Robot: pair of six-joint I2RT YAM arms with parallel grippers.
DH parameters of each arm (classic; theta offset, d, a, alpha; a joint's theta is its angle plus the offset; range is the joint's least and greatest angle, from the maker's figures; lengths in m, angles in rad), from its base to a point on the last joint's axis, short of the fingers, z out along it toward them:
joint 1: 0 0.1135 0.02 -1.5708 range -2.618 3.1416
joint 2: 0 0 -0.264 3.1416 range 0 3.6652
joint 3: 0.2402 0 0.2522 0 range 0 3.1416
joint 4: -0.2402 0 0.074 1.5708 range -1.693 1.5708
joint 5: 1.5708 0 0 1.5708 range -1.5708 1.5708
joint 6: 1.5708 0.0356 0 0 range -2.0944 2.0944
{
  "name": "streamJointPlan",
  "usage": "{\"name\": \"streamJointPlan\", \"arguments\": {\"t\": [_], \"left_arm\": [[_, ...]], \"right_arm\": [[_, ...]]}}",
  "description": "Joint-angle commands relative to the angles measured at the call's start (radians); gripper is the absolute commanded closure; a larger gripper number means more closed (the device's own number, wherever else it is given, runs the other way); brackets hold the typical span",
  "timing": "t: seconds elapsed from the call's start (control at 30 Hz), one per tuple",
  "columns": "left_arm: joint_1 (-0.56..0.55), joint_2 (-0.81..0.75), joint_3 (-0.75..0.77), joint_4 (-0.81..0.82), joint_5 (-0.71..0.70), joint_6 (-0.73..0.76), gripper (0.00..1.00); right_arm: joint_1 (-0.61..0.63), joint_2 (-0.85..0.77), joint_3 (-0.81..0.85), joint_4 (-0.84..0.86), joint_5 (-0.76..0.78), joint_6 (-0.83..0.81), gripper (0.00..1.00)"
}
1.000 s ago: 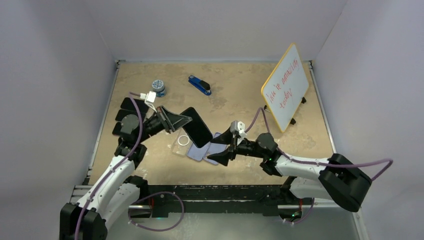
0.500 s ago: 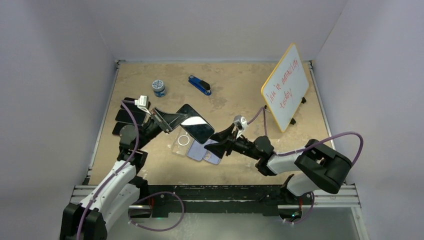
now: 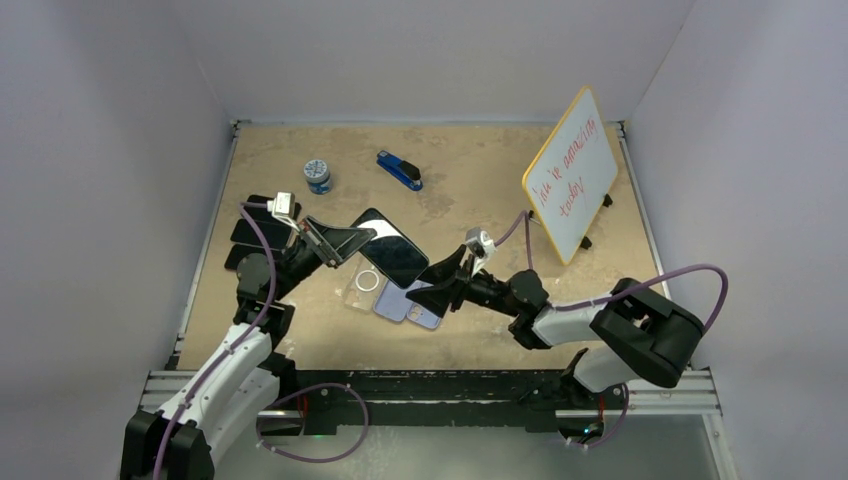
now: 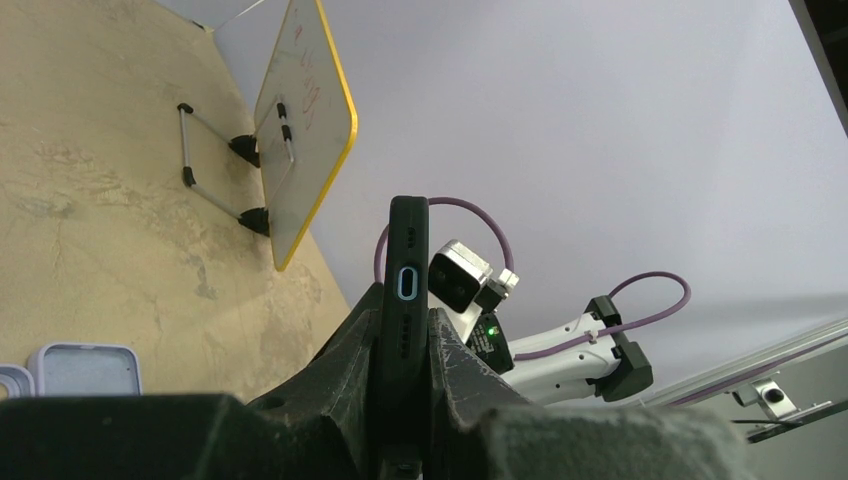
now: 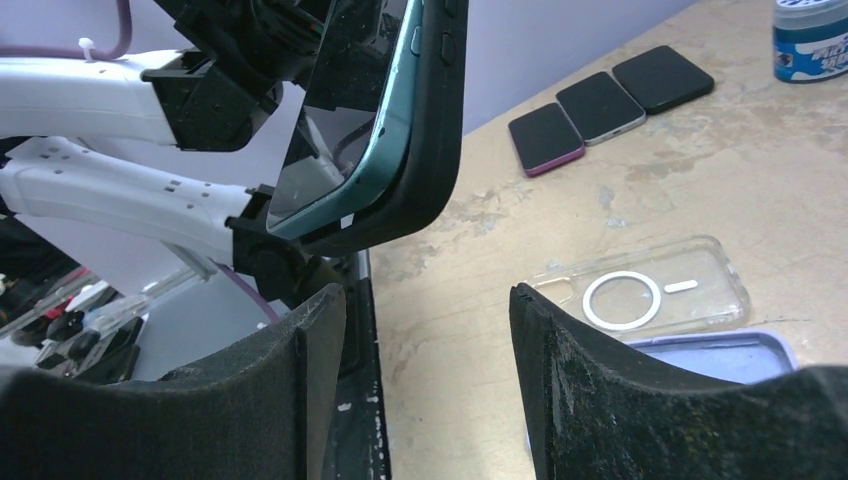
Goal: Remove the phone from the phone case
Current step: Remove the phone case from the phone.
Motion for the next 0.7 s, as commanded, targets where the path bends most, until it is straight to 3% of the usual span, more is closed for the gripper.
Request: {"name": "streamJointPlan", "arguments": {"t": [0.0,0.43,0.67], "left_arm": [[0.001,-0.014,0.007,0.106,0.005,-0.032,1.00],[0.001,-0.016,0.003,0.123,0.028,-0.048,1.00],[0.001,-0.017,-0.002,0.161,0.058,-0.084,1.00]], "right_arm": [[0.005,-0.033,0.029,0.369,-0.046,0.019,0.37],[0.004,-0.129,0.025,0.296,0.002,-0.028,0.39],[-0.005,-0.162,0.014,0.242,0.051,-0.066,0.45]]}}
